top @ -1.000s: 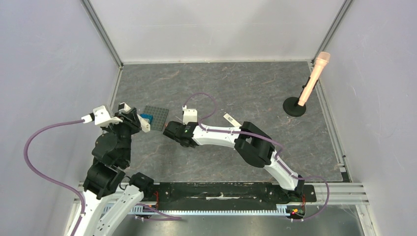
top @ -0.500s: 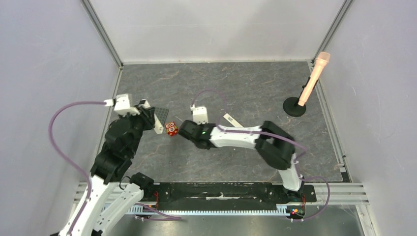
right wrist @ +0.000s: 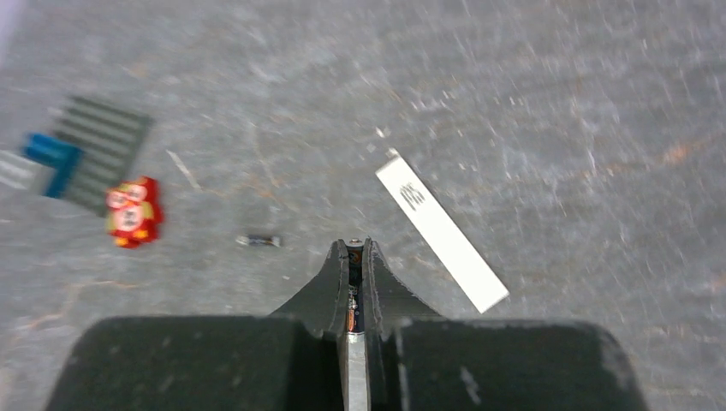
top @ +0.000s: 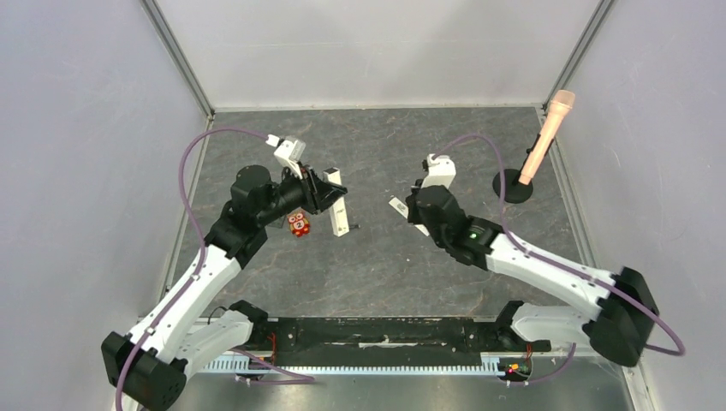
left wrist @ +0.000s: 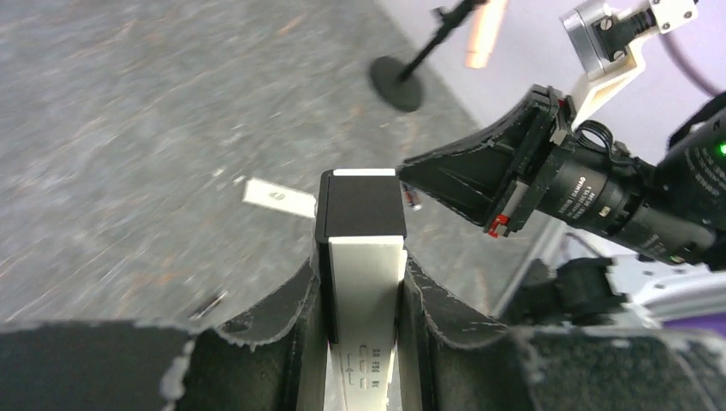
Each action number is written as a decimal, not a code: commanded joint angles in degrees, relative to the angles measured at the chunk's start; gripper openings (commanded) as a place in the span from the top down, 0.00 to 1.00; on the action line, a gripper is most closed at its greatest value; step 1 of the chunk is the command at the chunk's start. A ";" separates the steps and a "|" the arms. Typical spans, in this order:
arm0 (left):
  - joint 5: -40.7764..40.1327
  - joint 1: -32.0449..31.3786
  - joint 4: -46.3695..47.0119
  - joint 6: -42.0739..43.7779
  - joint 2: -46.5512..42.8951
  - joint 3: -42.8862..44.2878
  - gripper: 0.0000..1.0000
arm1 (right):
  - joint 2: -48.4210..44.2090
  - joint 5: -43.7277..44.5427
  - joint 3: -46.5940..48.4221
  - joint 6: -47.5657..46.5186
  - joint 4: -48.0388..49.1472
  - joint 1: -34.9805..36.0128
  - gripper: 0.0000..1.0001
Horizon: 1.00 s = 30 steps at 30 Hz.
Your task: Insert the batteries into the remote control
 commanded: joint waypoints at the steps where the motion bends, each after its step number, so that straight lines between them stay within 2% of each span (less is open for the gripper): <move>1: 16.66 0.16 19.10 -9.23 1.91 2.14 0.98 | -9.76 -7.43 -0.75 -7.22 8.40 -0.49 1.00; 6: 17.73 0.18 26.49 -14.22 2.96 1.01 0.98 | -16.65 -13.68 -0.96 -10.17 12.94 -0.52 1.00; 10: 19.18 0.11 31.18 -18.43 4.82 0.54 0.98 | -19.79 -22.79 -3.03 -11.06 19.61 -0.54 1.00; 13: 18.77 0.09 36.34 -21.86 6.07 -0.55 0.98 | -20.26 -27.07 -3.76 -10.90 23.90 -0.47 1.00; 18: 17.08 0.07 39.13 -25.20 8.25 -0.62 0.98 | -19.15 -35.45 -2.08 -10.21 26.92 -0.30 1.00; 23: 14.94 0.05 41.96 -29.65 9.95 -1.57 0.98 | -17.15 -36.29 -0.32 -11.13 27.88 2.33 1.00; 30: 13.54 0.09 43.76 -32.96 11.02 -1.94 0.98 | -13.93 -30.59 1.43 -14.46 28.62 7.91 1.00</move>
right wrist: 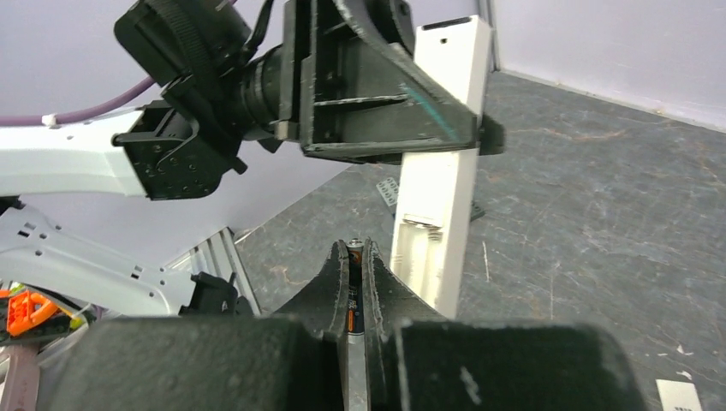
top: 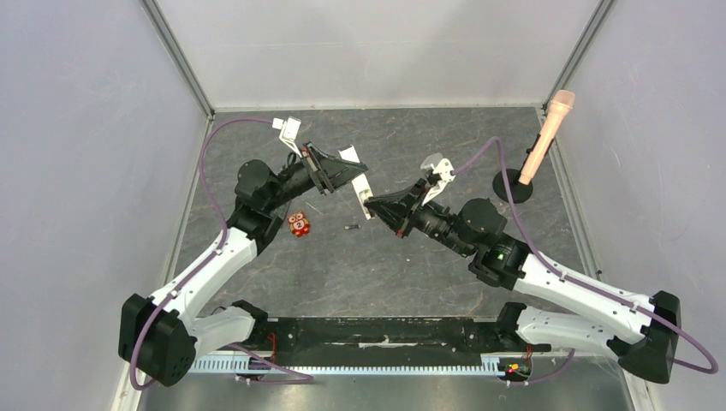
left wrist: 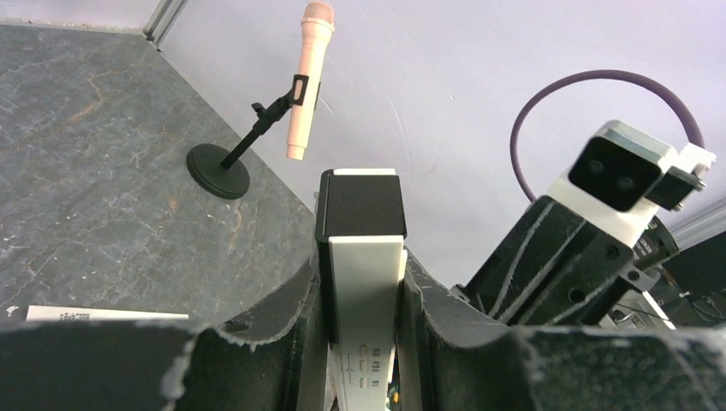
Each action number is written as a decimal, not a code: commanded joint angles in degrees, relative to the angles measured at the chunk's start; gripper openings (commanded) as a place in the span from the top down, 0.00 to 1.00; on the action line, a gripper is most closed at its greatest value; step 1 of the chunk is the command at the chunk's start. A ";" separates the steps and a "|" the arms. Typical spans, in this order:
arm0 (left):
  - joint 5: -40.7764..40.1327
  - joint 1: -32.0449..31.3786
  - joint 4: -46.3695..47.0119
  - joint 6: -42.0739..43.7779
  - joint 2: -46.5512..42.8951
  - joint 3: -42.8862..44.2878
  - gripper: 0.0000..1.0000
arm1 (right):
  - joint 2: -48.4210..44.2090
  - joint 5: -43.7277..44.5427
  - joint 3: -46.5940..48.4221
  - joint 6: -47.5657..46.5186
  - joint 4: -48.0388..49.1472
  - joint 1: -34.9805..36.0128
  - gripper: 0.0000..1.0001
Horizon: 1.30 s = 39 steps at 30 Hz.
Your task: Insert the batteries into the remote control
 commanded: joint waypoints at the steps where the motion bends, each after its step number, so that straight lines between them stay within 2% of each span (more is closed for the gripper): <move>1: -1.23 0.05 5.06 -4.43 -0.24 -0.17 0.98 | 1.44 2.78 2.98 -3.07 3.84 2.06 1.00; 12: -1.55 0.08 -1.15 -5.64 -1.89 0.17 0.98 | 3.41 5.78 1.14 -6.45 9.82 3.46 1.00; 39: -1.26 0.01 1.94 -9.80 -0.51 -1.20 0.98 | 6.09 9.59 -4.11 -8.80 13.58 4.16 1.00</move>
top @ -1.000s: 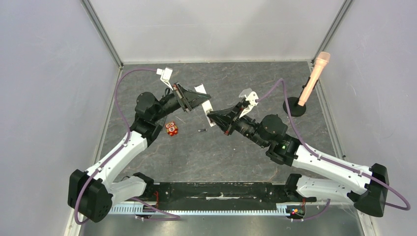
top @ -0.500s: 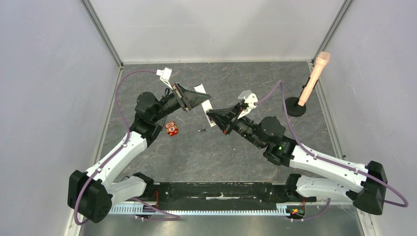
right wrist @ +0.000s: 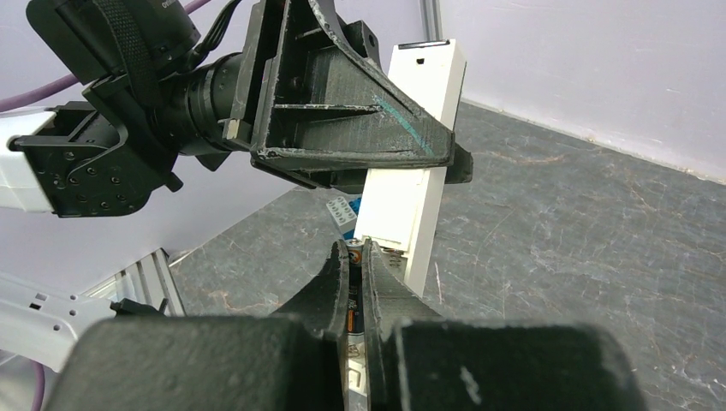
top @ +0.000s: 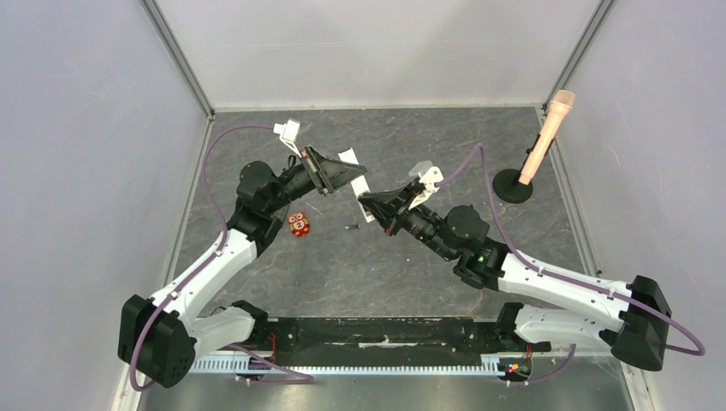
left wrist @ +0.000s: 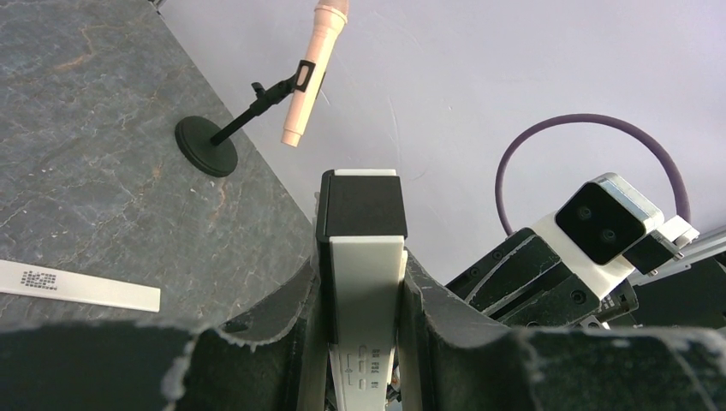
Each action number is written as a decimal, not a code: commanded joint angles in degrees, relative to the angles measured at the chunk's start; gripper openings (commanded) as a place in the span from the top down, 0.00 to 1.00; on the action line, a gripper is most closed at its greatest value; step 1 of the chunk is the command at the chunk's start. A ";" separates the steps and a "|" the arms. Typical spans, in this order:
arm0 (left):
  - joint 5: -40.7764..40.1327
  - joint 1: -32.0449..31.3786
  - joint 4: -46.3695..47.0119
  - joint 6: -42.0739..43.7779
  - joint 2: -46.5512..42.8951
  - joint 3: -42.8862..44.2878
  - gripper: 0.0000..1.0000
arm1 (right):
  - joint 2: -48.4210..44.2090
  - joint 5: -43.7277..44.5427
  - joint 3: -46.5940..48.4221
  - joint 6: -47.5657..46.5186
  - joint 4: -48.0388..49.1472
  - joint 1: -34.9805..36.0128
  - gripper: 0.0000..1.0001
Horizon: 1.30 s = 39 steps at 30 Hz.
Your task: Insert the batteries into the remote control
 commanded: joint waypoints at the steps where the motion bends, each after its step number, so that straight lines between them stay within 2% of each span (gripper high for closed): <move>1: 0.26 0.07 3.82 -2.43 -0.34 0.14 0.98 | 0.33 1.31 -0.53 -0.98 1.73 0.27 1.00; 17: -3.90 0.05 4.05 -1.83 -2.24 -0.48 0.98 | -0.48 0.04 -0.82 -0.02 -2.87 0.35 0.95; 39: -3.36 0.03 0.52 1.73 -2.43 -0.04 0.98 | 0.13 -0.11 4.46 2.83 -5.12 0.25 0.73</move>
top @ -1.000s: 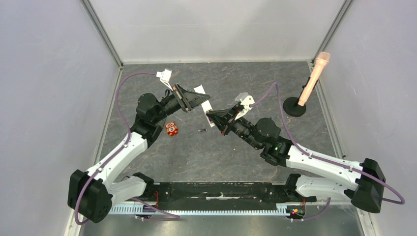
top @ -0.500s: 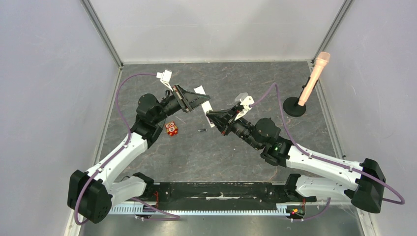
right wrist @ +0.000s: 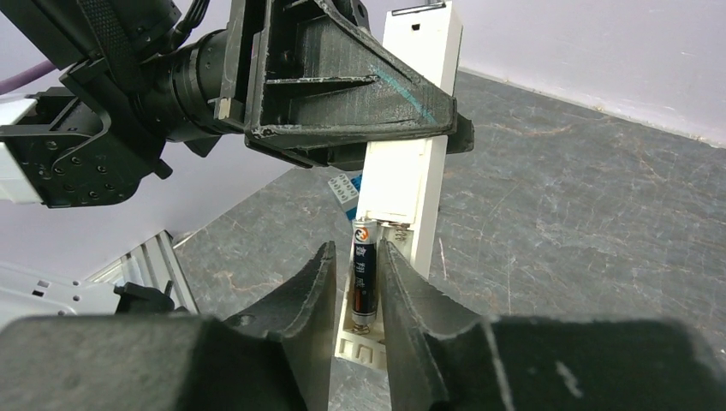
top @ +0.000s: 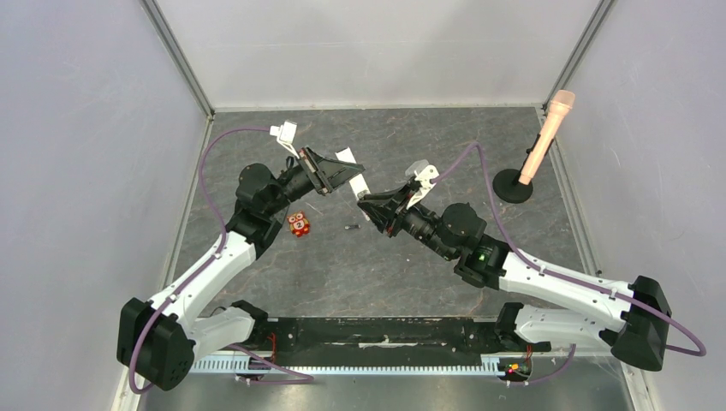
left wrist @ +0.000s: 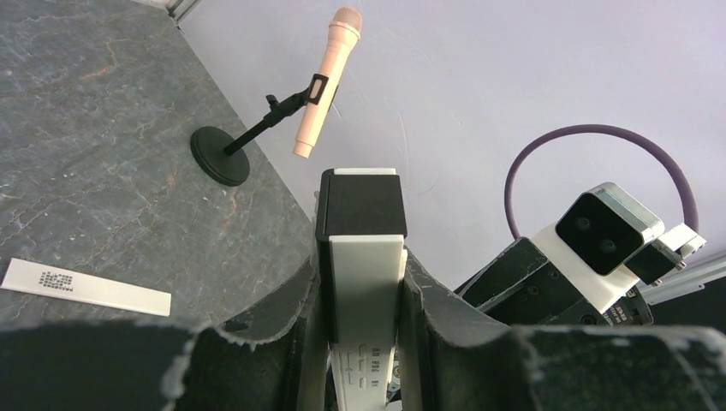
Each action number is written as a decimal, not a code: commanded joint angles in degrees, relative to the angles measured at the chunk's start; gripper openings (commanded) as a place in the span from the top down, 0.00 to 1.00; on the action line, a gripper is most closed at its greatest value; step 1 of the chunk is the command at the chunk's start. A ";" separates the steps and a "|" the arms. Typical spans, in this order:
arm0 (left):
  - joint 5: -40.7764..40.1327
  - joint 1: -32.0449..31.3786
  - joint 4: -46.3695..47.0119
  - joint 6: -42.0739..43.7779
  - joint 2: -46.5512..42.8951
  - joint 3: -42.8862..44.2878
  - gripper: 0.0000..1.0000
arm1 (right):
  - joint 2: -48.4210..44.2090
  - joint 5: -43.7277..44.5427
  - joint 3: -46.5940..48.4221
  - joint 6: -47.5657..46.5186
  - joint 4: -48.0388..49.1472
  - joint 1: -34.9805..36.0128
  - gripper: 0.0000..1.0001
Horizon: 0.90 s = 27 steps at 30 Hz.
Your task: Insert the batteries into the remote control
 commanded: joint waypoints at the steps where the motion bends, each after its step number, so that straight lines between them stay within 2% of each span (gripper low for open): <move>1: -0.35 0.07 0.81 1.68 -1.47 0.90 0.98 | -0.21 0.26 3.68 1.03 -0.57 0.22 0.72; 5: -0.68 0.03 0.38 2.06 -1.38 1.05 0.98 | -0.58 1.55 5.17 1.71 -2.73 0.22 0.62; 9: -0.95 0.07 0.10 2.60 -1.13 1.47 0.98 | -2.22 2.96 5.40 2.84 -4.08 0.22 0.42; 11: -1.18 0.07 -0.09 2.84 -1.04 1.75 0.98 | -3.33 3.71 5.87 3.73 -5.18 0.22 0.36; 14: -1.65 0.06 -0.02 2.79 -0.94 2.14 0.98 | -3.47 6.62 10.05 6.51 -12.55 0.13 0.31; 17: -2.19 0.06 1.28 1.94 -1.28 1.99 0.98 | -2.69 8.44 13.29 12.12 -20.60 -0.85 0.17; 20: -2.86 0.07 3.97 0.76 -1.46 1.25 0.98 | -2.38 7.80 13.34 22.35 -26.15 -3.54 0.03; 23: -5.16 0.07 7.49 -0.41 -1.55 -0.12 0.98 | -1.75 3.17 12.79 29.68 -26.99 -5.84 0.02; 27: -7.78 0.07 12.40 -1.81 -1.47 -1.41 0.98 | -0.28 0.00 13.73 34.29 -26.76 -6.72 0.02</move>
